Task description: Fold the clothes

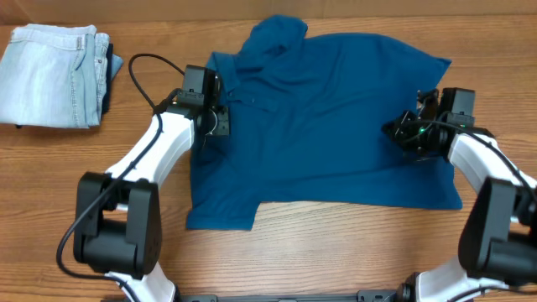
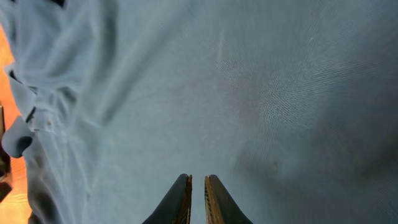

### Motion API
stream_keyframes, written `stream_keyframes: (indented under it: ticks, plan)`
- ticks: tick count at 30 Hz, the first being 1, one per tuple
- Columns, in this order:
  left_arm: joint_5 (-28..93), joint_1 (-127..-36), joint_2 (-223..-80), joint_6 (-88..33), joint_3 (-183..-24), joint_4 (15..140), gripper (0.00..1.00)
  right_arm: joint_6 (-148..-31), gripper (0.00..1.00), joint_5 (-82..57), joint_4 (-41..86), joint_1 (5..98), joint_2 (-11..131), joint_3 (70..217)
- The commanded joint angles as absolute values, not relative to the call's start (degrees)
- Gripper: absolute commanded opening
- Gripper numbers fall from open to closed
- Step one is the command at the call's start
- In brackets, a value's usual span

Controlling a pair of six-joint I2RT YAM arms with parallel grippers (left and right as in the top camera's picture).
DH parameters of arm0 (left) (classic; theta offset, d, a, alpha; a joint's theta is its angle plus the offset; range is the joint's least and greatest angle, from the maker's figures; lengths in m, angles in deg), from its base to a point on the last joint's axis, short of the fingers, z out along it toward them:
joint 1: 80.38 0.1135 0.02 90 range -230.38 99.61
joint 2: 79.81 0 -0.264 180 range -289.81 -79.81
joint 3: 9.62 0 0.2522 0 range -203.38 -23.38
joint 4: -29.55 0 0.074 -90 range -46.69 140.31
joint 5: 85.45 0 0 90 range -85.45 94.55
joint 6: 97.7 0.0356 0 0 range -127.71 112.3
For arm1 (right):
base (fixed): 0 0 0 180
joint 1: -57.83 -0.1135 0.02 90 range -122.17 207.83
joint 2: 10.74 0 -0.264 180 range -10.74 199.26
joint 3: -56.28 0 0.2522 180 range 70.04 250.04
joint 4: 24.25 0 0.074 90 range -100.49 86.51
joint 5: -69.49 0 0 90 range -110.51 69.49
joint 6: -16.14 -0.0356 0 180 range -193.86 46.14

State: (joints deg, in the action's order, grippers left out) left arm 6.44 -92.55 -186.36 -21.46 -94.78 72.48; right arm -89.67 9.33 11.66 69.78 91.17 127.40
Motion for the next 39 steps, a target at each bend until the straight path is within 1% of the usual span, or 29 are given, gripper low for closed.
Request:
stream_keyframes:
  ticks: [1,7,12,17,24,28,34,39]
  plan:
    - [10.6,-92.8,-188.6,-19.8,-95.1,71.7,0.35,-90.3,0.13,12.2,9.5,69.1,93.6,128.6]
    - [12.0,-93.1,-192.9,-20.2,-95.1,72.8,0.33,-90.2,0.13,11.4,9.4,68.1,94.6,128.6]
    - [13.2,-93.2,-194.9,-21.1,-95.0,78.1,0.27,-90.1,0.13,7.0,14.0,68.0,95.4,128.6]
    - [15.9,-93.2,-194.9,-24.1,-94.8,81.7,0.27,-90.0,0.13,5.6,16.7,68.0,95.4,128.6]
    - [19.4,-93.3,-194.9,-27.3,-94.8,94.3,0.22,-90.6,0.10,-1.6,25.8,68.0,95.4,127.9]
    - [19.6,-94.0,-194.5,-28.2,-94.8,102.6,0.19,-92.2,0.10,-2.1,31.0,68.2,95.3,127.8]
    - [19.6,-96.3,-192.2,-30.5,-94.8,107.9,0.18,-92.9,0.11,-3.0,36.1,68.2,94.7,127.8]
    - [18.5,-97.3,-187.5,-32.2,-94.8,112.2,0.17,-93.6,0.11,-4.3,40.9,68.1,92.2,127.8]
